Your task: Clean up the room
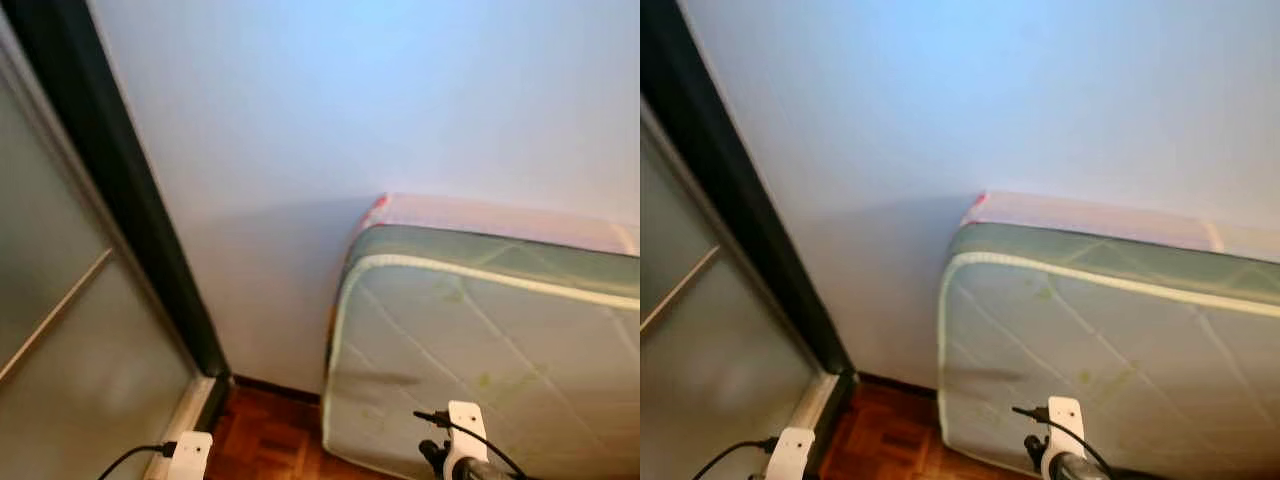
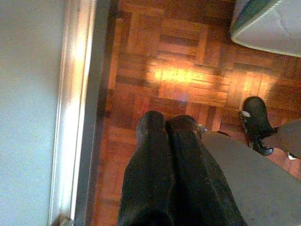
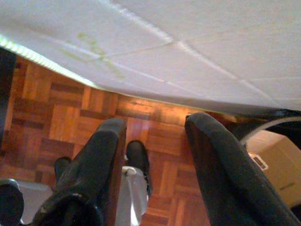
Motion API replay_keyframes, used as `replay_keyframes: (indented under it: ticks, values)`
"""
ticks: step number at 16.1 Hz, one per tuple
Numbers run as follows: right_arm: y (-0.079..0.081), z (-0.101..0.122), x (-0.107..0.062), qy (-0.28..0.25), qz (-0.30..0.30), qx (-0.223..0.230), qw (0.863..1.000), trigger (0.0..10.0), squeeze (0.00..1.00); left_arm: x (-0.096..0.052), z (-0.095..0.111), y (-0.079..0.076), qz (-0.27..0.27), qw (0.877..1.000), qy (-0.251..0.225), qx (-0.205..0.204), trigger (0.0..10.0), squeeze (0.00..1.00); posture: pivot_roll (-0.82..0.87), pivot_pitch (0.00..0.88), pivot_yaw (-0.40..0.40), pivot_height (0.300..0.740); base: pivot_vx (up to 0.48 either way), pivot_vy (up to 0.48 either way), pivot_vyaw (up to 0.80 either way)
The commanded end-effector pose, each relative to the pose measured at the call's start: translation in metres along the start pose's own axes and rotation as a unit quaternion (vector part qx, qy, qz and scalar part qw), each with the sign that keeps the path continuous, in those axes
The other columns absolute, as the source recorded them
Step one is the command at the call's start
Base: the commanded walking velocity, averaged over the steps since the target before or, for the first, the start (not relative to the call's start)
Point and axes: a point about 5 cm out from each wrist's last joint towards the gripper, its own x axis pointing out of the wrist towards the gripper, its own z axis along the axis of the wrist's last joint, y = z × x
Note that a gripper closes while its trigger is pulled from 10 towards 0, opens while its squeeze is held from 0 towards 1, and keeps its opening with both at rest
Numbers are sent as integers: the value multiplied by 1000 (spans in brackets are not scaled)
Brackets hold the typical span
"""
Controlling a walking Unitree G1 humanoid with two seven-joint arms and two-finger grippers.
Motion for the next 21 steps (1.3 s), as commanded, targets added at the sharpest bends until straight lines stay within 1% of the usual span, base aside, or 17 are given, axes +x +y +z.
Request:
replay_keyframes:
  ticks: [1,3,14,15,16,19,20,21]
  values:
    - [-2,-1,0,2,-3,0,1000,10000,0,0,-1,0,0,1000,-1,8,10000,0,-29,0,-34,740,0,-394,-756]
    - [-3,-2,-1,2,-3,-1,1000,10000,0,0,-2,0,-1,1000,-1,-4,10000,0,-27,0,-36,740,0,-199,-756]
    - [-3,-2,-1,0,-2,-2,1000,10000,0,0,-3,-1,-4,1000,-1,-6,10000,0,-31,0,-42,740,0,0,-752]
    - [-3,1,-1,-16,-5,1,1000,10000,0,0,-2,-1,-3,1000,-1,-7,10000,0,-28,0,-44,740,0,0,0]
    - [-3,2,-1,-20,-7,-3,1000,10000,0,0,-2,-1,-3,1000,-1,-8,10000,0,-27,0,-45,740,0,0,0]
    - [-3,12,-1,-65,-7,-23,998,10000,0,0,-2,-1,-3,1000,-2,-9,10000,0,-34,0,-45,740,0,0,0]
    - [-3,15,-2,-88,-9,-16,996,10000,0,0,-2,0,-2,1000,-2,-9,10000,0,-38,0,-45,740,0,0,0]
    - [-3,16,-2,-96,-8,-3,995,10000,0,0,-2,-1,-2,1000,-2,-9,10000,0,-38,0,-45,740,0,0,0]
